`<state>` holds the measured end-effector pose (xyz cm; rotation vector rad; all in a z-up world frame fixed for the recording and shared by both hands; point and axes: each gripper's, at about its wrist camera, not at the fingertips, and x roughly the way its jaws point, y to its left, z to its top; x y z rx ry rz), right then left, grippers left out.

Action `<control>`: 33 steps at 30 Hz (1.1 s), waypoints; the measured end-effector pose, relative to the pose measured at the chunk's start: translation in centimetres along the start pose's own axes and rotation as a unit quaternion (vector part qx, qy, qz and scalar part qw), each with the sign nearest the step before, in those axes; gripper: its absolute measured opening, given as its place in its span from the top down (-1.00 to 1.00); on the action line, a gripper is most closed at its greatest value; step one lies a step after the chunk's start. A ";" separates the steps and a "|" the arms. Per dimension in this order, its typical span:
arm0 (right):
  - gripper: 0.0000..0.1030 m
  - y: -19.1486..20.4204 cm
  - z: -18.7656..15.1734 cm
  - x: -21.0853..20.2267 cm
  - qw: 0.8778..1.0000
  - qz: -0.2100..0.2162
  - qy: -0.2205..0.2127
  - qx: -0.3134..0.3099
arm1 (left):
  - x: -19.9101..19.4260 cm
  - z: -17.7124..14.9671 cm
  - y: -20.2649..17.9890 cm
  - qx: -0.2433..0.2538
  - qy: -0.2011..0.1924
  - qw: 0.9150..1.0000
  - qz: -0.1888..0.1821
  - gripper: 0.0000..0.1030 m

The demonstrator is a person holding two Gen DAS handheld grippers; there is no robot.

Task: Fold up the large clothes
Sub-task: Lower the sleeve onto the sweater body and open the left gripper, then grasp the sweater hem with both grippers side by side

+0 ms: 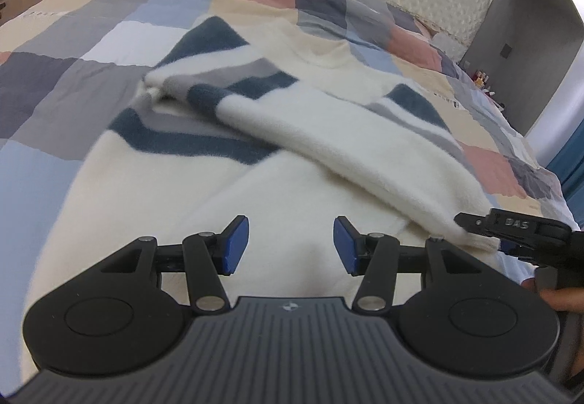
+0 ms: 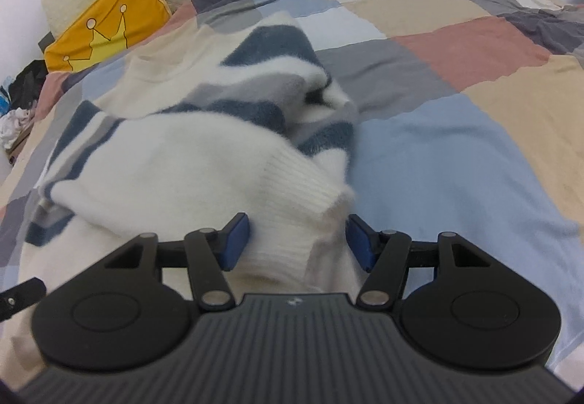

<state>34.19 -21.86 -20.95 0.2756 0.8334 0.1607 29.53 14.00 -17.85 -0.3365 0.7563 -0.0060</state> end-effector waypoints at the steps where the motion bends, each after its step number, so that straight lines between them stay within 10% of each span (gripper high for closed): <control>1: -0.20 0.0 0.1 -0.4 1.000 0.010 0.004 0.005 | -0.4 -0.1 0.2 -0.001 0.000 1.000 0.002 -0.12; 16: -0.28 -3.1 -2.6 -8.9 0.995 0.012 0.025 0.095 | -8.5 -2.4 6.8 -0.090 -0.005 0.995 0.039 -0.17; 19: -0.70 -3.0 -3.5 -9.2 0.993 0.013 0.045 0.108 | -9.4 -3.3 8.3 -0.113 0.000 0.992 0.059 -0.24; 33: -0.70 -4.4 -6.8 -8.0 0.971 -0.064 0.120 0.197 | -10.6 -4.6 11.8 -0.210 0.005 0.973 0.099 -0.44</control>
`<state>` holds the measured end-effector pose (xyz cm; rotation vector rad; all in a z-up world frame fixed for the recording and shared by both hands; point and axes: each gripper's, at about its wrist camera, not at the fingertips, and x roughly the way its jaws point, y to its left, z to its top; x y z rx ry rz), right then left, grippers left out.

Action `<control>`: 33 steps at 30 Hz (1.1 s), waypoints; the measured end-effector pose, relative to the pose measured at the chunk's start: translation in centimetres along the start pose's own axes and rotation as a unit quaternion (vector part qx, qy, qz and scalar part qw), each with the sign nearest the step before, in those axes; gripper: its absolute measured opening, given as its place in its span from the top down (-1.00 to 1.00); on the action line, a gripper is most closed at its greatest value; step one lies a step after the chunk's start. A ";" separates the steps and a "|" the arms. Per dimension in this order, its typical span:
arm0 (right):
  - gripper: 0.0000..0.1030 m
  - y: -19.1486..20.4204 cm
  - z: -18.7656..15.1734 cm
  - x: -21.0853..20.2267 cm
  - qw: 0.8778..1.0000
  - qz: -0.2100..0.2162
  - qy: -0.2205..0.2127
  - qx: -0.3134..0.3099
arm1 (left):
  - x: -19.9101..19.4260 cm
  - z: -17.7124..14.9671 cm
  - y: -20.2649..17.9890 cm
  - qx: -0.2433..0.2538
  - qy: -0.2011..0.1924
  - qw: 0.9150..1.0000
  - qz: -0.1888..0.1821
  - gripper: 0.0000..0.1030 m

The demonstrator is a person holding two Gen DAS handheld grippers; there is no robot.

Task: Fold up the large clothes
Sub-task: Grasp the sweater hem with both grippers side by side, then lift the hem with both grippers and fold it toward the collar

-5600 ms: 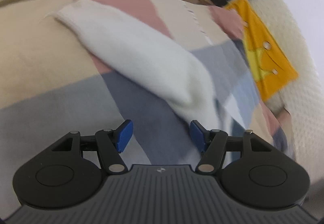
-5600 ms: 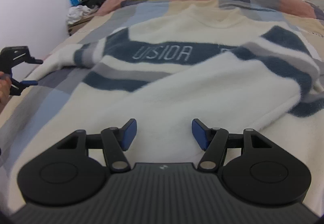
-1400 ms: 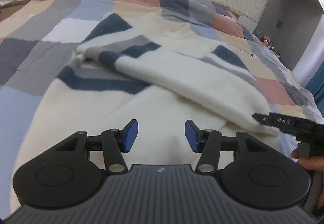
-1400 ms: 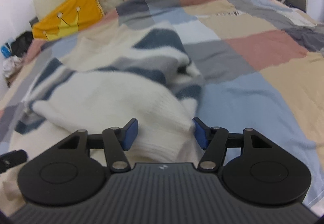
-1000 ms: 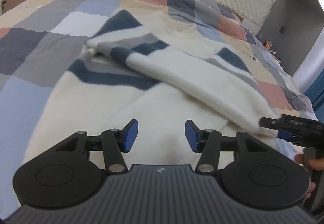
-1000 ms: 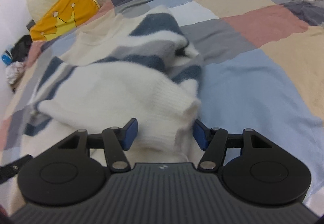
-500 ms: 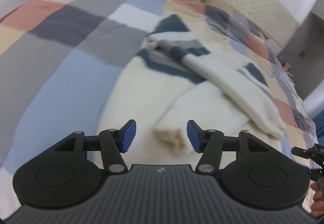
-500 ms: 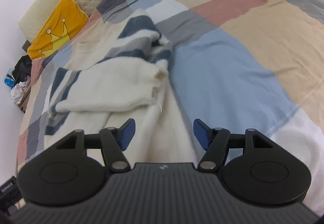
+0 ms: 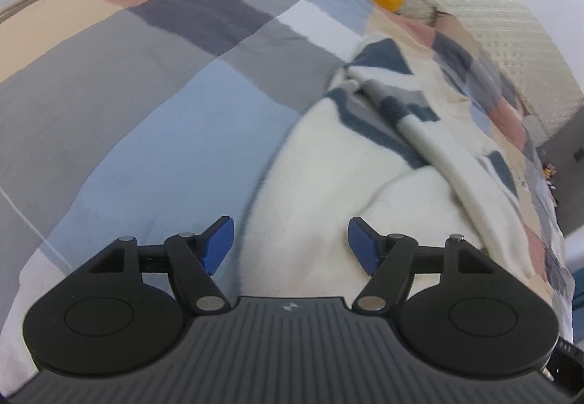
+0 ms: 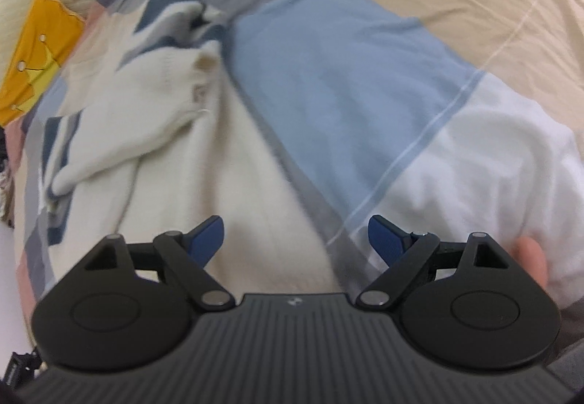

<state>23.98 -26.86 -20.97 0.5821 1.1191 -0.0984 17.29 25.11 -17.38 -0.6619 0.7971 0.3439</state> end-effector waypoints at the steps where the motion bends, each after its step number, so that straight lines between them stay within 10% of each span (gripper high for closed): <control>1: -0.65 -0.2 -0.1 0.3 1.000 0.007 0.009 0.007 | 0.4 0.0 0.2 -0.009 0.009 1.000 -0.003 -0.44; 14: -0.08 -0.2 -3.2 0.4 0.997 0.061 0.052 0.014 | 2.6 -1.7 1.4 -0.065 0.095 0.993 0.006 -0.41; 18: 0.55 0.3 -4.1 0.2 0.993 0.094 0.075 0.002 | 2.6 -2.1 0.9 -0.049 0.112 0.992 0.006 -0.41; 21: 0.64 0.7 -4.1 0.1 0.992 0.106 0.072 -0.011 | 2.7 -2.4 0.7 -0.045 0.121 0.992 0.003 -0.39; 28: 0.70 0.5 -3.5 -1.5 0.983 0.176 0.048 0.002 | 2.5 -2.3 1.1 -0.071 0.132 0.988 -0.036 0.63; 33: 0.72 -0.2 -2.3 -2.9 0.971 0.235 0.035 0.035 | 1.3 -1.3 3.0 -0.152 0.109 0.975 -0.121 0.78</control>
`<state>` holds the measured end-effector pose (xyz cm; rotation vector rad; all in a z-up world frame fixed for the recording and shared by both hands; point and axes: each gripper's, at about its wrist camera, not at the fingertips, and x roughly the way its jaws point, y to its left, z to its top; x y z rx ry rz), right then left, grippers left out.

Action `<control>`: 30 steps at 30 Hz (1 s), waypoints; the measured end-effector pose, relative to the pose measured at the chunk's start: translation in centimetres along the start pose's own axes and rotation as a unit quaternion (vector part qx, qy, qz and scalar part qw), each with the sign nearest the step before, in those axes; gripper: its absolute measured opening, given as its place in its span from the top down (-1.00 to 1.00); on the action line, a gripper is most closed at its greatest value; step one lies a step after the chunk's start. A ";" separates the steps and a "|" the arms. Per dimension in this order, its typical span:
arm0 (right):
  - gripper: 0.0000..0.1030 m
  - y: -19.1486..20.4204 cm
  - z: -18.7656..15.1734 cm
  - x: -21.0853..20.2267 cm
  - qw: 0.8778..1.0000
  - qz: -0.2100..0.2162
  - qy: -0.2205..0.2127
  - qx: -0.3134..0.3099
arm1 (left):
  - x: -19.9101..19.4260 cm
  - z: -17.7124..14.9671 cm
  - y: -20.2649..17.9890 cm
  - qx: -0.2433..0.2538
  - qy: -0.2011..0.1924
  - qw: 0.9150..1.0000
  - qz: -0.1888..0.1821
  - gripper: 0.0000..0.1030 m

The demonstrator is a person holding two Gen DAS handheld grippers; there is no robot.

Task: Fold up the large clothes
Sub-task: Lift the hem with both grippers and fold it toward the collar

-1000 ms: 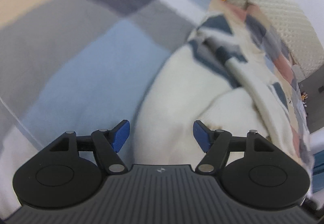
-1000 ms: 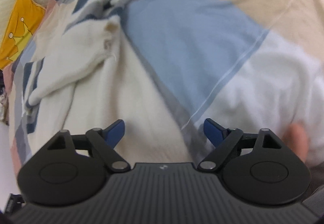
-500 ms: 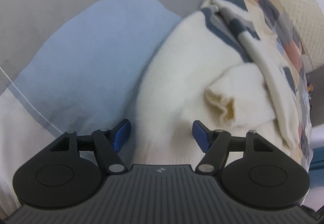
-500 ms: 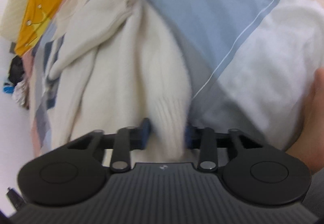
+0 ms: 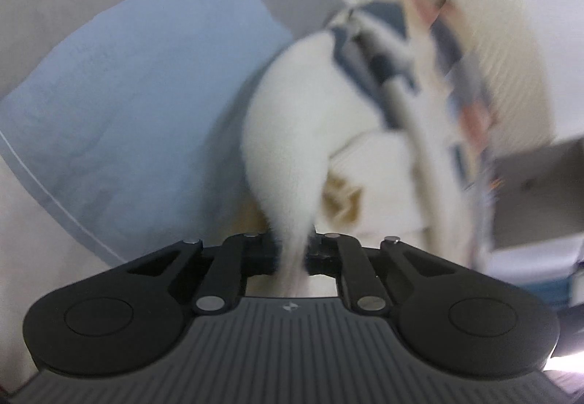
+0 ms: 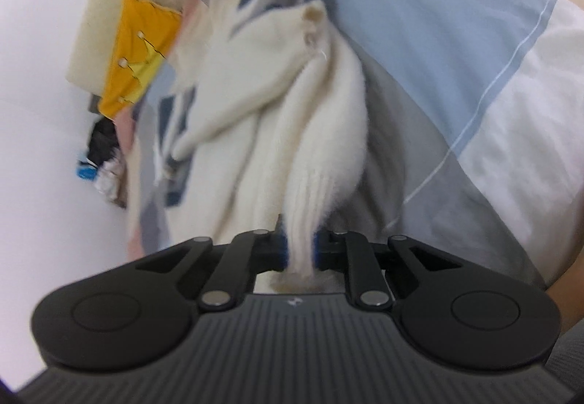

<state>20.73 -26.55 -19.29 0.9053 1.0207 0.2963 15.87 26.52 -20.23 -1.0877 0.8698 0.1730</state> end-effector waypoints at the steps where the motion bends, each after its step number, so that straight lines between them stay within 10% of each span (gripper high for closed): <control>1: 0.72 0.2 0.3 -0.3 1.000 0.010 -0.003 -0.001 | -0.5 0.2 0.1 -0.014 -0.007 1.000 -0.017 0.81; 9: 0.73 2.9 2.6 -3.3 0.990 0.133 -0.045 -0.018 | -5.3 2.4 -2.1 -0.042 -0.051 0.992 -0.109 0.85; 30: 0.74 3.7 2.8 -13.0 0.972 0.216 -0.073 -0.056 | -17.0 -0.7 -5.2 0.015 -0.066 0.970 -0.235 0.86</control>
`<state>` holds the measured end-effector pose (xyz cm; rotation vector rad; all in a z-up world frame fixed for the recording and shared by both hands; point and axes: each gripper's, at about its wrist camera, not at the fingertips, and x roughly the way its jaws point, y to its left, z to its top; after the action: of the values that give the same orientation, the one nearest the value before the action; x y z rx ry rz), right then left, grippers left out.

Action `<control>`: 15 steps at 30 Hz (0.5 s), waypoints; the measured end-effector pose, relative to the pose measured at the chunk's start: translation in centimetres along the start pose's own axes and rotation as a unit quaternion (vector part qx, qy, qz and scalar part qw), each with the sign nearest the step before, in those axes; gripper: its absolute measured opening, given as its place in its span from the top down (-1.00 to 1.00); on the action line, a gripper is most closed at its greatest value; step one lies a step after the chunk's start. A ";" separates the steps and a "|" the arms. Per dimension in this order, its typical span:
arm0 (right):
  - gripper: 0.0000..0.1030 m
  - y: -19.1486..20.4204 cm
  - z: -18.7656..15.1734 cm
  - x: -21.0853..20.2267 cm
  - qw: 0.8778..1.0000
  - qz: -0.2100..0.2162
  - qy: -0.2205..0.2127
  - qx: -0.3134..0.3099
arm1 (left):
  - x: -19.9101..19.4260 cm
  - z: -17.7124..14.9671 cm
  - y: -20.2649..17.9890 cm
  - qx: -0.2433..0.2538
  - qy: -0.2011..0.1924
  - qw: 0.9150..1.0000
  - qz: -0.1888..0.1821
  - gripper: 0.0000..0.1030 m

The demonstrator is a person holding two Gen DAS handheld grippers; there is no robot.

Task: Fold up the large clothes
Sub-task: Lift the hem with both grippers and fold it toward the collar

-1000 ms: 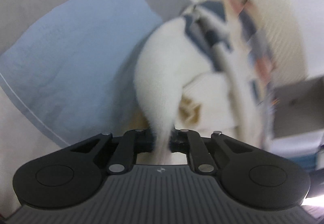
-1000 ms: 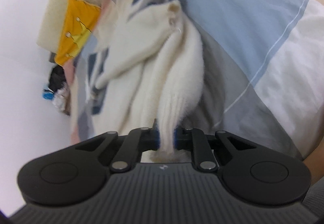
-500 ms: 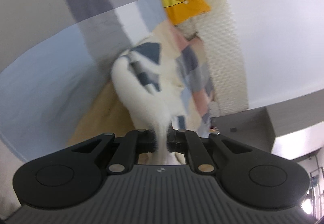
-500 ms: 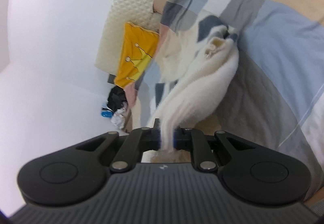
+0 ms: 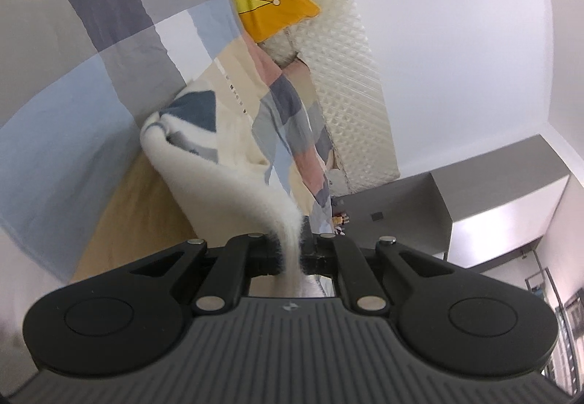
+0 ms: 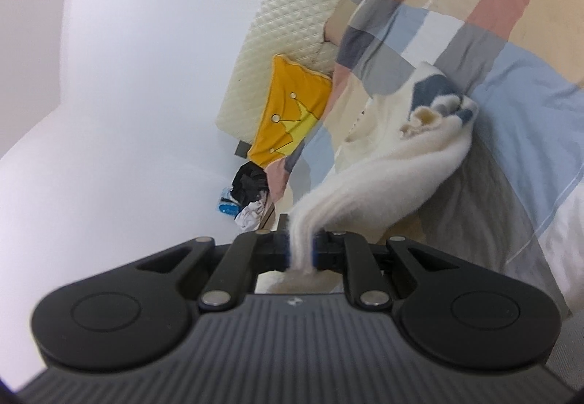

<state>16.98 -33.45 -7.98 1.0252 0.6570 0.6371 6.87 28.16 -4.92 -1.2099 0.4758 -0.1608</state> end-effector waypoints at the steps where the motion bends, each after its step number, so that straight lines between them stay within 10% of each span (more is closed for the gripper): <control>1: 0.74 0.2 -0.2 -0.6 1.000 0.001 0.001 -0.004 | -0.8 -0.5 -0.1 0.006 0.000 1.000 -0.002 0.86; 8: 0.74 0.2 -1.9 -3.1 1.000 -0.018 0.012 -0.004 | -4.4 -3.9 1.6 -0.024 0.012 1.000 -0.011 0.86; 15: 0.74 -1.5 0.9 1.0 0.999 -0.036 0.008 0.040 | 0.0 -0.8 2.6 -0.053 0.007 0.999 0.004 0.86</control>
<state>18.60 -33.80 -9.23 1.0675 0.7354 0.5609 6.23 28.45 -7.59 -1.3103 0.5062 -0.1379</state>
